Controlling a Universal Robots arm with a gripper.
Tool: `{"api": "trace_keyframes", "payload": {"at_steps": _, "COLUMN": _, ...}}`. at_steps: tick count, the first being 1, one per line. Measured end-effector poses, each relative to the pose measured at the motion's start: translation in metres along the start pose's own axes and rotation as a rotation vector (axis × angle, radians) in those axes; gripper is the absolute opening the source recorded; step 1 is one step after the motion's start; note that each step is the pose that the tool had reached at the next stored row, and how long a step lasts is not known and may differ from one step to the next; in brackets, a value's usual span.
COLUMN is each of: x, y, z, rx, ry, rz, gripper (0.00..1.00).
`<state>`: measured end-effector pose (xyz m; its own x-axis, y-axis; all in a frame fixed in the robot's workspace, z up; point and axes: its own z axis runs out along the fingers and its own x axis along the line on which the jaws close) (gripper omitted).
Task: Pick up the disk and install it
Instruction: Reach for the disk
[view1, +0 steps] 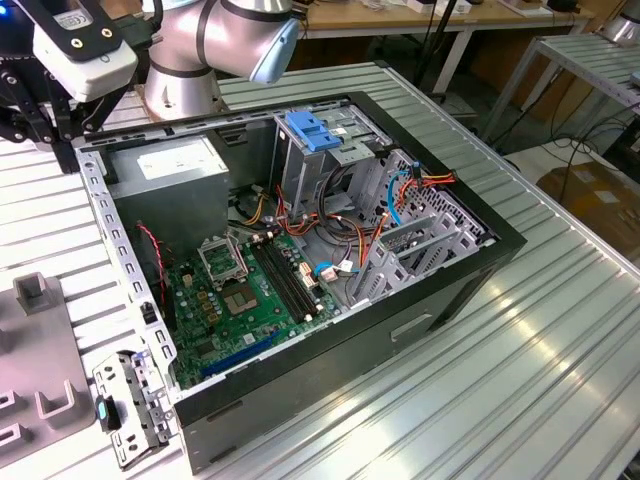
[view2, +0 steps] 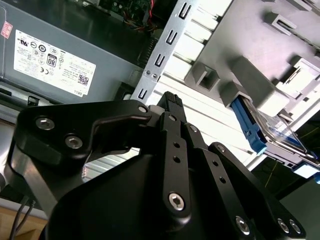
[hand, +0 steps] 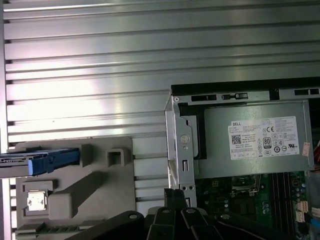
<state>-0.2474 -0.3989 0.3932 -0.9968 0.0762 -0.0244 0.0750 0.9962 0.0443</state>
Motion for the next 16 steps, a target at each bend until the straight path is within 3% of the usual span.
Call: {"api": "trace_keyframes", "payload": {"at_steps": 16, "x": 0.0064, "y": -0.0005, "z": -0.0001, "rx": 0.0000, "ry": -0.0001, "rz": 0.000, "gripper": 0.11}}
